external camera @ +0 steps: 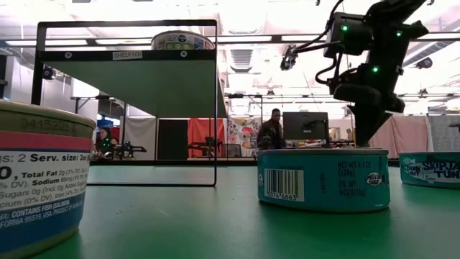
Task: Stack canned seafood by type on shelf
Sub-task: Stack the blue and pink tuna can on top of the blue tuna can on the shelf
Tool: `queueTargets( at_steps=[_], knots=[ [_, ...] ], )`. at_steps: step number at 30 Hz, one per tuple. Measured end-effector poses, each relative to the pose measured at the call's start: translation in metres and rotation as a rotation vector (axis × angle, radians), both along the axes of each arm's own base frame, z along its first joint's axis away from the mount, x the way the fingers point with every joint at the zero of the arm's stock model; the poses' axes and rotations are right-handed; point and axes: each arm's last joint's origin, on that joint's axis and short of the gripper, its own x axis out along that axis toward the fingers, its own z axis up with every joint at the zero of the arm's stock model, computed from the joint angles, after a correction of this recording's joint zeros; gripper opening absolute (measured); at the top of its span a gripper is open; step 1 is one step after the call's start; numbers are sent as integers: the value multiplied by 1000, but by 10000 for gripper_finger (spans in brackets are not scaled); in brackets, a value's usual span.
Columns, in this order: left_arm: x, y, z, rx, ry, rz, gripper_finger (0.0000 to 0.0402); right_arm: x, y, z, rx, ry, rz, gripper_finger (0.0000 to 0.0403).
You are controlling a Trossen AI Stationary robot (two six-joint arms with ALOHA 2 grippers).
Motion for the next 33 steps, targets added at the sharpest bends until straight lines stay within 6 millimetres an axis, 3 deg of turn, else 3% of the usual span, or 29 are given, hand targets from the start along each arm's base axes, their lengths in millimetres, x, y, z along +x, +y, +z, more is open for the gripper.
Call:
queueTargets(
  at_steps=[13,21,26,33],
  knots=[
    [15,-18,-1,23,22,-18,233,-1,32,-10,28,-39,13,9],
    [23,-24,-1,45,37,-27,233,12,55,-6,88,-195,123,9],
    [26,-27,1,52,39,-34,233,15,57,-1,68,-218,147,9],
    [28,-29,0,53,44,-38,233,6,52,10,-9,-74,64,9]
  ],
)
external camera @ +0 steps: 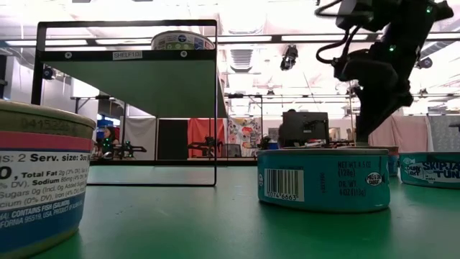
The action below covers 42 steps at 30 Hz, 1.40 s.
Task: Stack canned seafood by type on shelf
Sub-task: Stack the blue and pink tuna can on top of the blue tuna can on the shelf
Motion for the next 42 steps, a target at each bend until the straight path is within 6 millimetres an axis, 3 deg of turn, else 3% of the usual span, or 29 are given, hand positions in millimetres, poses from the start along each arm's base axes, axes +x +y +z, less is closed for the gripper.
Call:
queueTargets(
  at_steps=[14,21,27,33,42],
  knots=[
    [0,0,0,0,0,0,233,-2,32,-4,-63,-96,68,9],
    [0,0,-1,2,3,0,233,-13,38,-3,-34,5,61,9],
    [0,0,-1,2,4,-1,233,-29,33,-8,-55,152,16,9],
    [0,0,-3,7,8,0,233,-25,26,-7,-136,121,-10,9],
    [0,0,-3,6,8,0,233,-17,-8,-4,-150,150,-68,9]
  ],
)
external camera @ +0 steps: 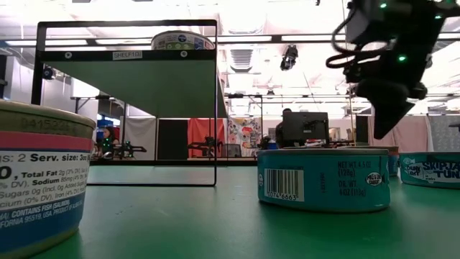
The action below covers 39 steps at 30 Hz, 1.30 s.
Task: Stack canned seafood by type on shelf
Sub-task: Stack the blue and pink tuna can on top of the blue tuna can on the shelf
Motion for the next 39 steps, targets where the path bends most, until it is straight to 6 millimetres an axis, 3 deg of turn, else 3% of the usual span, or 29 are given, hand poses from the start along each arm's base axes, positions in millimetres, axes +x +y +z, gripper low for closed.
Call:
queueTargets(
  at_steps=[9,16,28,39],
  knots=[
    [0,0,0,11,2,-6,233,10,-40,19,396,-88,154,32],
    [0,0,1,11,2,-6,233,4,-69,19,384,-86,172,98],
    [0,0,0,23,7,-11,233,4,-72,11,404,-70,183,175],
    [0,0,0,23,7,-11,233,16,-75,-18,463,57,245,158]
  ],
)
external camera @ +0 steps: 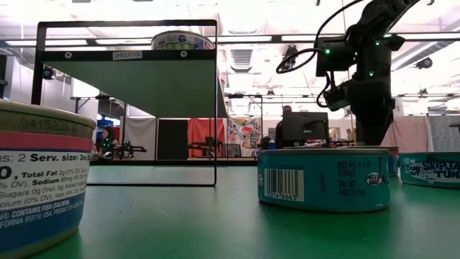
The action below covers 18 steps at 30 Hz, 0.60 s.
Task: Stack canned seafood by type on shelf
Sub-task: Stack the blue and pink tuna can on top of the blue tuna can on the shelf
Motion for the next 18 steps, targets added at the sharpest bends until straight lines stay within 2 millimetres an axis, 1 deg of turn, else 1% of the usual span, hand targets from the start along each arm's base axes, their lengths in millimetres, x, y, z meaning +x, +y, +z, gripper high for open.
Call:
queueTargets(
  at_steps=[3,6,12,14,18],
  knots=[
    [0,0,0,0,0,0,233,1,0,-3,3,7,13,136],
    [0,0,0,0,0,0,233,1,0,-2,1,-5,14,107],
    [0,0,0,0,0,0,233,-1,1,6,-10,-65,14,24],
    [0,0,0,0,0,0,233,0,1,10,-19,-99,7,15],
    [0,0,0,0,0,-1,233,-1,2,17,-14,-147,-22,9]
  ],
)
